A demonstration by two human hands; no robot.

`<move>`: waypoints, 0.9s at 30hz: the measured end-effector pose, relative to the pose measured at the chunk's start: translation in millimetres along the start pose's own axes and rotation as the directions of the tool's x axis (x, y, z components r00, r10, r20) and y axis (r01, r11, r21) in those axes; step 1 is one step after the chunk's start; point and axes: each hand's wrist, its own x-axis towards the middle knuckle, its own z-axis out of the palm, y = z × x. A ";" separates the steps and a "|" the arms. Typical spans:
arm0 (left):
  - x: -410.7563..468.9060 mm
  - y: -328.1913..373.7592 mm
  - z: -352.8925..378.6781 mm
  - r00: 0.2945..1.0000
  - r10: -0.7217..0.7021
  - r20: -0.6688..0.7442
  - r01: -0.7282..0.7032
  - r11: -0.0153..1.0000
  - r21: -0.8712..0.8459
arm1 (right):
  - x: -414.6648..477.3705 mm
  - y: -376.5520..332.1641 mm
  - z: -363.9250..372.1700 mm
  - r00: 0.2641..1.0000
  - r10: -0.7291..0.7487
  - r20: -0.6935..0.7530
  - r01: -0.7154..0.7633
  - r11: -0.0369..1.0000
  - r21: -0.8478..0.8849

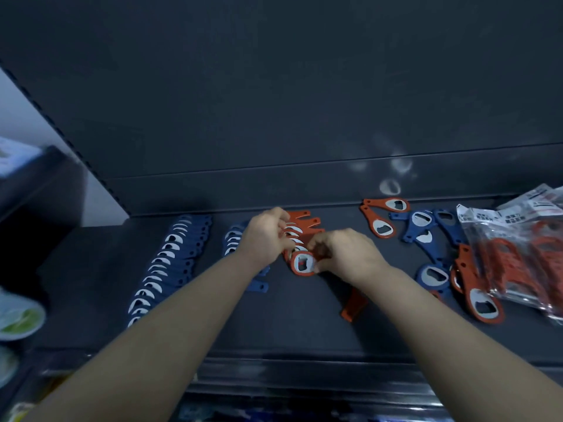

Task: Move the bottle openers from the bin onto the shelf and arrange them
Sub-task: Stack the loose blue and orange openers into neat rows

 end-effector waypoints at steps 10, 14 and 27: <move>43.7 -18.4 -4.8 0.913 -0.121 0.389 -0.103 0.856 0.507 | 15.3 -9.3 29.4 0.995 -0.055 0.085 0.071 0.979 -0.191; 50.1 -14.3 8.0 0.918 -0.032 0.396 -0.193 0.835 0.515 | 15.0 -2.2 29.0 0.999 -0.016 0.042 0.025 0.977 -0.213; 54.9 1.6 9.7 0.886 0.154 0.437 -0.259 0.947 0.192 | 13.2 6.2 20.8 0.989 0.131 0.071 -0.114 0.971 -0.209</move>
